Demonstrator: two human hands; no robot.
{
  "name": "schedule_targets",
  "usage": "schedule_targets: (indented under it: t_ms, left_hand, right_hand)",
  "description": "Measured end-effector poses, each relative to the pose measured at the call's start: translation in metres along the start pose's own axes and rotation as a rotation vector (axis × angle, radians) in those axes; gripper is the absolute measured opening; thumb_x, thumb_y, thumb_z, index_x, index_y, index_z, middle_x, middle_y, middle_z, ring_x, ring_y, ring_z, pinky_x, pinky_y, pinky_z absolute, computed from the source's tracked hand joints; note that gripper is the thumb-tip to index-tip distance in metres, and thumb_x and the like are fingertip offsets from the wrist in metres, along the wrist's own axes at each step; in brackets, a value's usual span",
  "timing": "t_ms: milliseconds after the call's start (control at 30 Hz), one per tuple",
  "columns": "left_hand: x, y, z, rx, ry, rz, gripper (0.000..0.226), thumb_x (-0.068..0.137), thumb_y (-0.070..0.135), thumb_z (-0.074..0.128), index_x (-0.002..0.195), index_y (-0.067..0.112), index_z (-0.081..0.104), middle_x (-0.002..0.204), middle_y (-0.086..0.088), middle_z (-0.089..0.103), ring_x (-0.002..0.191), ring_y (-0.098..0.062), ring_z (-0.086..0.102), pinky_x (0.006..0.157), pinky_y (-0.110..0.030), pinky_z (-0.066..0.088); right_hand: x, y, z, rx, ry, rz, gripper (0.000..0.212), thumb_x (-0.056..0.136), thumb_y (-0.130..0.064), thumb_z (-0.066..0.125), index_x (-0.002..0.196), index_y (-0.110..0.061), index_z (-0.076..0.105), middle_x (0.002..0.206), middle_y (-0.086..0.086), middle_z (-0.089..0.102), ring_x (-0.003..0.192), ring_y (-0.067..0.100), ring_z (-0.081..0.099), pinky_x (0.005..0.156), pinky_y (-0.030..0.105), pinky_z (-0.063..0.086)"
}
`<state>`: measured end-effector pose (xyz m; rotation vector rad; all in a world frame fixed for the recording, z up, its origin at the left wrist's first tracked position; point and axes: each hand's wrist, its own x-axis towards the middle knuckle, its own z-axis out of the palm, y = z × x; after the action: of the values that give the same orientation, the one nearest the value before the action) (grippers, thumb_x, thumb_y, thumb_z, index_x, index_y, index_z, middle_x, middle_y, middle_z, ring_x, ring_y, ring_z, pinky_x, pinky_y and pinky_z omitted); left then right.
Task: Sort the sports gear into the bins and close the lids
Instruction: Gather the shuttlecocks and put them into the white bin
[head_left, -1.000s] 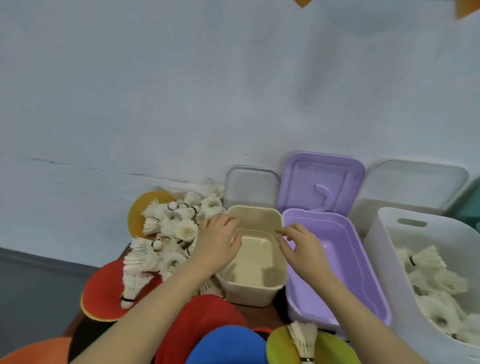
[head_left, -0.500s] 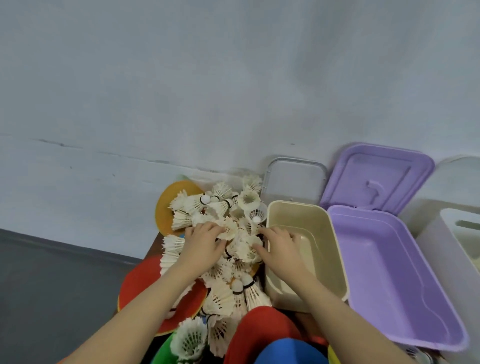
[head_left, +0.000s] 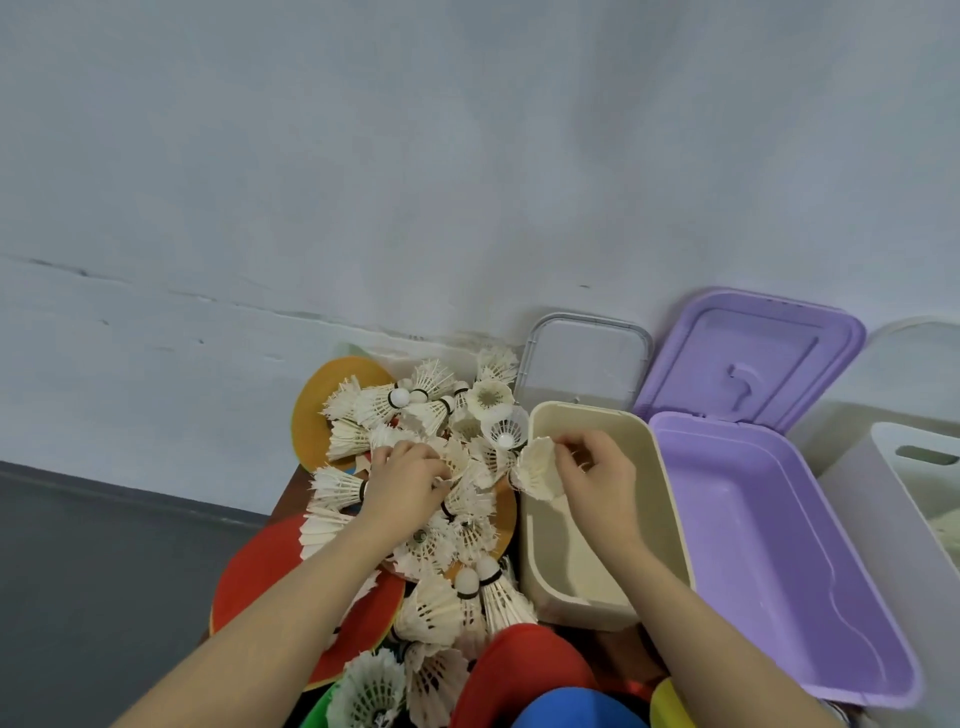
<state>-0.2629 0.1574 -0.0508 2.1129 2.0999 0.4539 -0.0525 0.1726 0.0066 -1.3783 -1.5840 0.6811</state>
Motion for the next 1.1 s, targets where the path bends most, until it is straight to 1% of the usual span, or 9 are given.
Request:
schedule_targets:
  t_ms: [133, 333, 467, 567, 633, 833, 967, 1033, 1100]
  left_hand:
    - [0.003, 0.004, 0.002, -0.047, 0.074, -0.007, 0.021, 0.092, 0.034, 0.053, 0.099, 0.025, 0.071, 0.113, 0.011, 0.061, 0.115, -0.015, 0.043, 0.09, -0.031, 0.019]
    - [-0.003, 0.02, -0.011, -0.169, 0.397, 0.099, 0.005, 0.08, 0.021, 0.072, 0.083, 0.018, 0.075, 0.092, 0.005, 0.068, 0.096, -0.023, 0.058, 0.083, -0.025, 0.02]
    - [-0.005, 0.047, -0.031, -0.223, 0.546, 0.217, 0.026, 0.082, 0.036, 0.056, 0.08, 0.018, 0.074, 0.089, 0.005, 0.068, 0.093, -0.015, 0.055, 0.084, -0.028, 0.028]
    - [-0.002, 0.079, -0.044, -0.258, 0.627, 0.304, 0.025, 0.083, 0.034, 0.055, 0.082, 0.018, 0.074, 0.092, 0.004, 0.068, 0.095, -0.014, 0.054, 0.086, -0.028, 0.028]
    - [0.0, 0.106, -0.048, -0.265, 0.659, 0.358, 0.023, 0.082, 0.033, 0.057, 0.083, 0.018, 0.074, 0.093, 0.003, 0.068, 0.096, -0.012, 0.053, 0.086, -0.029, 0.029]
    - [0.005, 0.203, -0.041, -0.302, 0.713, 0.427, 0.018, 0.081, 0.031, 0.059, 0.082, 0.02, 0.074, 0.089, 0.005, 0.069, 0.086, -0.011, 0.055, 0.08, -0.031, 0.032]
    - [0.005, 0.277, -0.026, -0.341, 0.679, 0.476, 0.019, 0.081, 0.031, 0.058, 0.082, 0.02, 0.074, 0.09, 0.006, 0.069, 0.085, -0.01, 0.054, 0.075, -0.033, 0.035]
    - [0.004, 0.316, -0.015, -0.347, 0.653, 0.513, 0.02, 0.082, 0.03, 0.057, 0.082, 0.02, 0.074, 0.09, 0.006, 0.069, 0.086, -0.01, 0.053, 0.074, -0.031, 0.034]
    - [0.004, 0.355, 0.0, -0.384, 0.62, 0.548, 0.019, 0.082, 0.028, 0.058, 0.082, 0.018, 0.074, 0.089, 0.004, 0.069, 0.087, -0.011, 0.055, 0.074, -0.031, 0.037]
  right_hand:
    - [-0.006, 0.003, -0.014, 0.008, -0.034, -0.011, 0.028, 0.084, -0.006, 0.063, 0.076, -0.033, 0.062, 0.077, -0.013, 0.065, 0.075, 0.005, 0.058, 0.071, 0.023, 0.047]
    - [-0.015, 0.001, -0.045, 0.089, 0.048, 0.028, 0.014, 0.084, -0.005, 0.063, 0.082, -0.019, 0.067, 0.081, -0.005, 0.067, 0.072, 0.005, 0.058, 0.065, 0.01, 0.043]
    - [-0.019, 0.009, -0.076, 0.081, 0.069, 0.049, 0.016, 0.084, -0.007, 0.063, 0.08, -0.022, 0.066, 0.08, -0.006, 0.068, 0.072, 0.006, 0.058, 0.064, 0.009, 0.042]
    - [-0.021, 0.014, -0.104, 0.079, 0.101, 0.054, 0.016, 0.084, -0.009, 0.064, 0.08, -0.024, 0.066, 0.08, -0.009, 0.068, 0.071, 0.005, 0.059, 0.065, 0.013, 0.044]
    - [-0.023, 0.018, -0.127, 0.079, 0.117, 0.016, 0.017, 0.084, -0.008, 0.064, 0.079, -0.024, 0.066, 0.081, -0.01, 0.068, 0.072, 0.006, 0.059, 0.066, 0.016, 0.046]
    - [-0.028, 0.045, -0.204, 0.024, 0.162, -0.112, 0.022, 0.085, 0.0, 0.061, 0.083, -0.021, 0.064, 0.083, -0.012, 0.065, 0.075, 0.001, 0.057, 0.065, 0.008, 0.041]
    - [-0.028, 0.075, -0.267, -0.024, 0.184, -0.117, 0.023, 0.086, -0.001, 0.061, 0.085, -0.024, 0.064, 0.083, -0.005, 0.065, 0.074, 0.005, 0.056, 0.065, 0.012, 0.041]
    - [-0.028, 0.092, -0.3, -0.049, 0.226, -0.114, 0.024, 0.085, -0.002, 0.062, 0.084, -0.026, 0.064, 0.081, -0.008, 0.064, 0.074, 0.006, 0.057, 0.066, 0.015, 0.043]
    - [-0.029, 0.108, -0.331, -0.074, 0.268, -0.115, 0.021, 0.085, -0.002, 0.062, 0.087, -0.022, 0.065, 0.081, -0.012, 0.063, 0.077, 0.003, 0.057, 0.067, 0.01, 0.042]
